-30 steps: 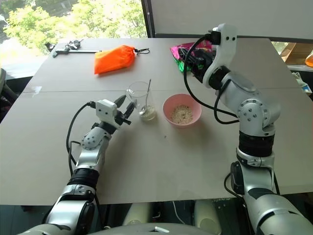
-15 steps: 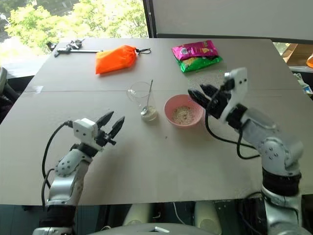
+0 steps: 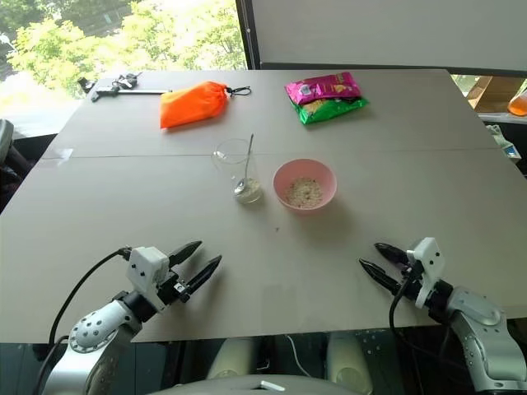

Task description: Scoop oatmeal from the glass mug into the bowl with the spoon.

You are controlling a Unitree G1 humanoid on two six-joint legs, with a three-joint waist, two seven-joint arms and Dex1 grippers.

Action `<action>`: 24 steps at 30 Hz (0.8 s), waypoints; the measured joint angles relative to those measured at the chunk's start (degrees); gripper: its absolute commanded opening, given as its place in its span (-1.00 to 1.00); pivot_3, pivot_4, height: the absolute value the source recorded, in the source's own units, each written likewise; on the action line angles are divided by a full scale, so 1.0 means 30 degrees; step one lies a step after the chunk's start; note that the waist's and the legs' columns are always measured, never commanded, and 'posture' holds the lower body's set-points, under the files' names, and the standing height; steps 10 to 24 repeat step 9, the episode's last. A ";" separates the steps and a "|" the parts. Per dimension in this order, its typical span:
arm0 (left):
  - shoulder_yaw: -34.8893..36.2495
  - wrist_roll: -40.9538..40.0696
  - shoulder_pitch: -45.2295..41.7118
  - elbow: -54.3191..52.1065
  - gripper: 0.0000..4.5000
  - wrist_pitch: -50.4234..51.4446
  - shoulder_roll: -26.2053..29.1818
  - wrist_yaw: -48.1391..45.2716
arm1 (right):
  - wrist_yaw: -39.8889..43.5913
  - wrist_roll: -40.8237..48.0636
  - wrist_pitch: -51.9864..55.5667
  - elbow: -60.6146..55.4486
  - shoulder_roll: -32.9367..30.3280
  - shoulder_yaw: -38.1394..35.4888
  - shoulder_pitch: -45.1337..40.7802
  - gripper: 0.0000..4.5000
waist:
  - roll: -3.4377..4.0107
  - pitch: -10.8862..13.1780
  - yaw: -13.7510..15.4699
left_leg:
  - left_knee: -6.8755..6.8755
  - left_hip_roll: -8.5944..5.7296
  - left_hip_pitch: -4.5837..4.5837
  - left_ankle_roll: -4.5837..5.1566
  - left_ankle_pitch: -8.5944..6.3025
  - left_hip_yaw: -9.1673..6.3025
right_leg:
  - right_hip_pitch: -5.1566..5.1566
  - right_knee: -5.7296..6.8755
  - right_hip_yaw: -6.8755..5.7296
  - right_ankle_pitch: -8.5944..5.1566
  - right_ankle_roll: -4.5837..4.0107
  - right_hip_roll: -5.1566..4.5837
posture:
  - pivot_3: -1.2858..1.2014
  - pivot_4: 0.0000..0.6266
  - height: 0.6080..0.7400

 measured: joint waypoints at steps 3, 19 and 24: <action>0.0018 0.0037 0.0065 0.0006 1.00 -0.0178 0.0000 -0.0377 | 0.0299 -0.0166 -0.0907 0.0542 0.0000 -0.0151 -0.0006 0.97 | -0.0018 -0.0012 0.0095 | 0.0002 -0.0014 0.0000 0.0003 -0.0001 0.0005 | 0.0007 -0.0008 0.0009 -0.0018 -0.0036 -0.0019 | 0.03 -0.52 0.33; 0.0050 0.2268 -0.0343 0.0646 1.00 -0.1456 -0.0132 0.0956 | 0.0986 -0.0172 -0.1759 0.1133 -0.0112 -0.0329 0.0118 0.97 | -0.0011 -0.0026 0.0411 | 0.0001 -0.0010 0.0006 0.0004 -0.0001 -0.0001 | 0.0010 -0.0001 0.0007 -0.0012 -0.0038 -0.0009 | 0.03 -0.52 0.33; 0.0050 0.2268 -0.0343 0.0646 1.00 -0.1456 -0.0132 0.0956 | 0.0986 -0.0172 -0.1759 0.1133 -0.0112 -0.0329 0.0118 0.97 | -0.0011 -0.0026 0.0411 | 0.0001 -0.0010 0.0006 0.0004 -0.0001 -0.0001 | 0.0010 -0.0001 0.0007 -0.0012 -0.0038 -0.0009 | 0.03 -0.52 0.33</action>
